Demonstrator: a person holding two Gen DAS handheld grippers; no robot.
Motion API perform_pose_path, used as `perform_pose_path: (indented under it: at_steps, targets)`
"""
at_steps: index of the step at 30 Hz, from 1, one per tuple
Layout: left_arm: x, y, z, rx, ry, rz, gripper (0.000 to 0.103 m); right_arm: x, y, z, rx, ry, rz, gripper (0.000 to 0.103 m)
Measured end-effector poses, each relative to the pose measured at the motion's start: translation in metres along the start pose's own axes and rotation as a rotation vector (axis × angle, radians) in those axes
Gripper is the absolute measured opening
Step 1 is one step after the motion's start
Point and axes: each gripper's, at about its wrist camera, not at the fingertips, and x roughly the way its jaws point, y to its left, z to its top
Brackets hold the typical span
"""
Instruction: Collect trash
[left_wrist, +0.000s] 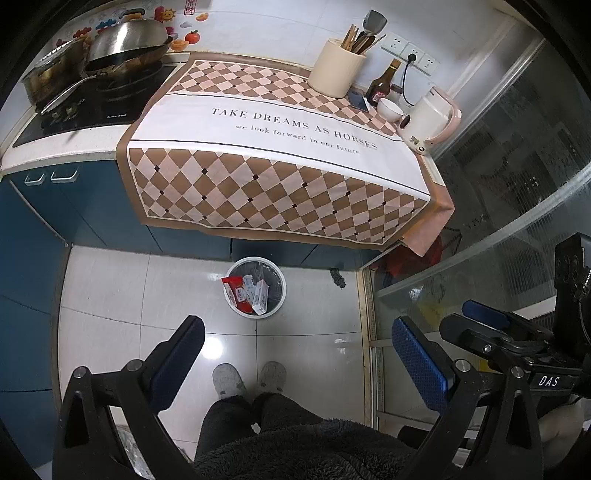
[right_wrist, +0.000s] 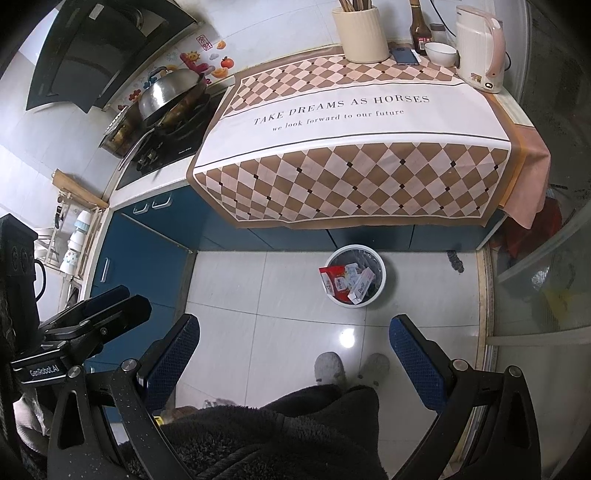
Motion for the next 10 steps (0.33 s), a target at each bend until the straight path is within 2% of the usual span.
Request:
perform_pose_path:
  at_steps: [10]
  targets:
    - [0.001,-0.01,-0.005,0.0,-0.008,0.001,0.103,0.0,0.0,-0.001,0.0,0.0,0.003,0.103]
